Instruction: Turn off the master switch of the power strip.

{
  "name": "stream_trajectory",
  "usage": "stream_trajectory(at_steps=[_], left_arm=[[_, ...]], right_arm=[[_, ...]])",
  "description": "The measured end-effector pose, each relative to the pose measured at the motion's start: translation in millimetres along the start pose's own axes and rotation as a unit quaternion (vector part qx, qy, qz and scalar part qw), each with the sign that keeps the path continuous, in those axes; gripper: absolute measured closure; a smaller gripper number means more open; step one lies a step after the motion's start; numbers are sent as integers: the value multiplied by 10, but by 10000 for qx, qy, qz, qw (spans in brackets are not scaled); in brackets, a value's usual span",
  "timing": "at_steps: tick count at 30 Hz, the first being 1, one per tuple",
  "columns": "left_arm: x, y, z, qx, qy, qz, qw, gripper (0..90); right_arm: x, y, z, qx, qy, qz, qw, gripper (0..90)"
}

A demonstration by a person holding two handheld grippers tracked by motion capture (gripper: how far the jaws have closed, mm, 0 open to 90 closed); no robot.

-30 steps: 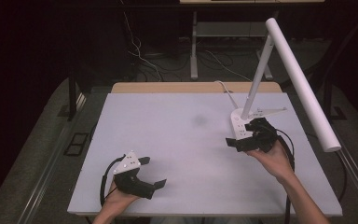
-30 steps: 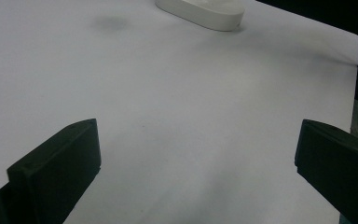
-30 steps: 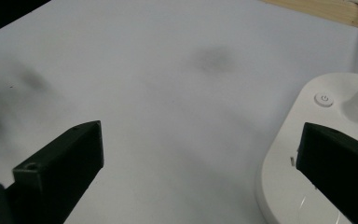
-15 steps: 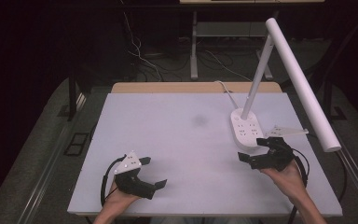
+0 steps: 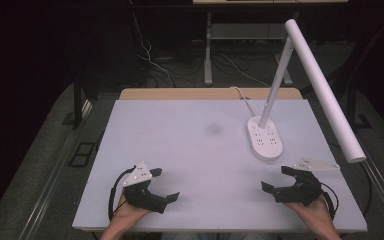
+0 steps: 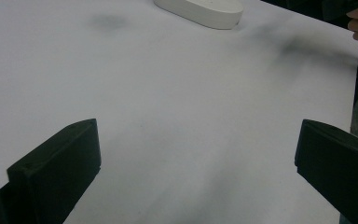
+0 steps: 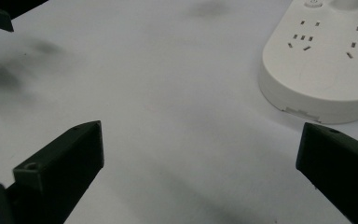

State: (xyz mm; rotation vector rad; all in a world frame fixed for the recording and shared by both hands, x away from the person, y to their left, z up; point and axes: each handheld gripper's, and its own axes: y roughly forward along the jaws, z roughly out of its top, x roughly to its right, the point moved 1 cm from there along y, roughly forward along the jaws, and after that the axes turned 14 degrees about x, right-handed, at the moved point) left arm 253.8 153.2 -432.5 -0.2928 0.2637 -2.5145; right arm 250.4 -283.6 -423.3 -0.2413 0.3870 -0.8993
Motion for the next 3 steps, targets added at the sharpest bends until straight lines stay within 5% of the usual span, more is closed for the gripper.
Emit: stream_trajectory(at_steps=[3], left_arm=[[1, 0, 3, -3, 4, -2, 10000, 0]], right_arm=[[3, -7, -36, 41, -65, 12, 10000, 2]])
